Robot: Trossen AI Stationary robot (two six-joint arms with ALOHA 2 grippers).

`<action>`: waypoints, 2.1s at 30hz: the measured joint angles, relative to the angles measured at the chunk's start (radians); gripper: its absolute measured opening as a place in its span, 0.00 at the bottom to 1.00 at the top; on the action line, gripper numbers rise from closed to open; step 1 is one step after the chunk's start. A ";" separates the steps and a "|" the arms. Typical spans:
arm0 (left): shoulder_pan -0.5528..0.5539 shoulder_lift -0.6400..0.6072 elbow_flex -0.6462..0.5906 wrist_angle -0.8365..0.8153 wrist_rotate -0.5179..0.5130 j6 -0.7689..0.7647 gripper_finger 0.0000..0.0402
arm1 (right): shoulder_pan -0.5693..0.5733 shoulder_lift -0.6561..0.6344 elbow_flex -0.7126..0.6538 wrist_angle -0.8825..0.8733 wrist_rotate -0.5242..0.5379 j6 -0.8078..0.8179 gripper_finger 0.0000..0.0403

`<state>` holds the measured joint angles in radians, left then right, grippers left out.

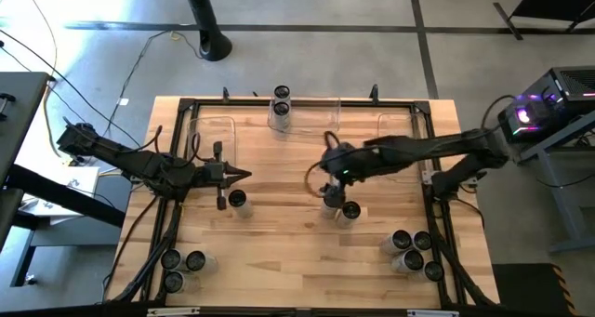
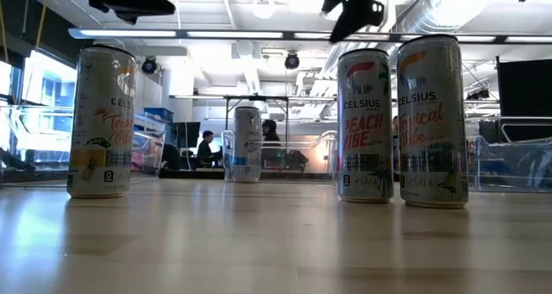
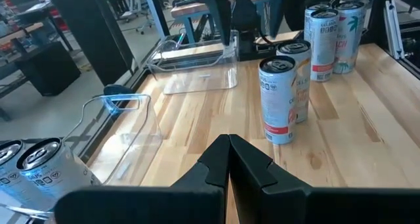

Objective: Sort soda cans
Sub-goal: Put the white/pink soda can into the right transparent bin

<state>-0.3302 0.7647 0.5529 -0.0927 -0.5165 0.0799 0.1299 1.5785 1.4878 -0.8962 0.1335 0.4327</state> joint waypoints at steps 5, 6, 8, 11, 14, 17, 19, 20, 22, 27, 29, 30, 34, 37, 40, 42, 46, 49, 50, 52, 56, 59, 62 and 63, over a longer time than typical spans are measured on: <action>0.000 0.000 0.000 -0.020 0.001 -0.023 0.00 | 0.032 0.097 0.056 -0.110 0.049 0.046 0.76; 0.000 0.000 0.000 -0.019 0.001 -0.023 0.00 | 0.037 0.108 0.059 -0.126 0.050 0.056 0.76; 0.000 0.000 0.000 -0.018 0.001 -0.023 0.00 | 0.044 0.131 0.061 -0.138 0.065 0.064 0.76; 0.001 0.000 0.000 -0.015 0.001 -0.024 0.00 | 0.047 0.140 0.062 -0.140 0.080 0.062 0.76; 0.001 0.000 0.000 -0.015 0.001 -0.030 0.00 | 0.048 0.150 0.064 -0.139 0.080 0.060 0.76; 0.001 0.000 0.000 -0.015 0.001 -0.039 0.00 | 0.048 0.151 0.063 -0.139 0.111 0.060 0.76; 0.001 0.000 0.000 -0.015 0.001 -0.043 0.00 | 0.048 0.145 0.063 -0.140 0.138 0.058 0.76; 0.001 0.000 0.000 -0.015 0.001 -0.042 0.00 | 0.047 0.143 0.063 -0.140 0.149 0.057 0.76; 0.001 0.000 0.000 -0.015 0.001 -0.035 0.00 | 0.047 0.134 0.063 -0.140 0.155 0.057 0.76; 0.001 0.000 0.000 -0.016 0.001 -0.042 0.00 | 0.063 0.095 0.079 -0.164 0.147 0.040 0.76; 0.001 0.000 0.000 -0.018 0.001 -0.046 0.00 | 0.085 0.088 0.088 -0.170 0.144 0.008 0.76; 0.000 0.000 0.000 -0.020 0.001 -0.049 0.00 | 0.098 0.087 0.089 -0.169 0.144 -0.011 0.76; 0.000 0.001 0.000 -0.019 0.001 -0.050 0.00 | 0.140 0.086 0.078 -0.167 0.145 -0.037 0.76; 0.000 0.001 0.000 -0.019 0.001 -0.050 0.00 | 0.153 0.092 0.060 -0.176 0.147 -0.007 0.76; 0.001 0.001 0.000 -0.019 0.001 -0.051 0.00 | 0.150 0.092 0.034 -0.172 0.155 0.017 0.76; 0.001 0.001 0.000 -0.019 0.000 -0.050 0.00 | 0.144 0.092 0.016 -0.170 0.154 0.022 0.76; 0.002 0.001 0.000 -0.020 0.000 -0.050 0.00 | 0.128 0.092 -0.015 -0.126 0.116 0.023 0.76; 0.002 0.001 0.000 -0.020 0.000 -0.045 0.00 | 0.125 0.092 -0.015 -0.112 0.110 0.017 0.76; 0.002 0.001 0.000 -0.020 0.001 -0.045 0.00 | 0.125 0.092 -0.016 -0.109 0.110 0.015 0.76; 0.002 0.001 0.000 -0.020 0.000 -0.045 0.00 | 0.124 0.092 -0.016 -0.105 0.110 0.013 0.76; 0.002 0.001 0.000 -0.022 0.000 -0.046 0.00 | 0.123 0.092 -0.013 -0.106 0.127 0.026 0.76; 0.002 0.001 0.000 -0.023 0.000 -0.050 0.00 | 0.123 0.090 0.011 -0.108 0.141 0.038 0.76; 0.002 0.001 0.000 -0.023 0.000 -0.050 0.00 | 0.124 0.088 0.023 -0.106 0.101 0.043 0.76; 0.002 0.001 0.000 -0.023 0.000 -0.050 0.00 | 0.124 0.088 0.022 -0.105 0.084 0.050 0.76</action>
<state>-0.3286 0.7654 0.5529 -0.1160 -0.5163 0.0299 0.2539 1.6669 1.5095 -1.0011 0.2176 0.4828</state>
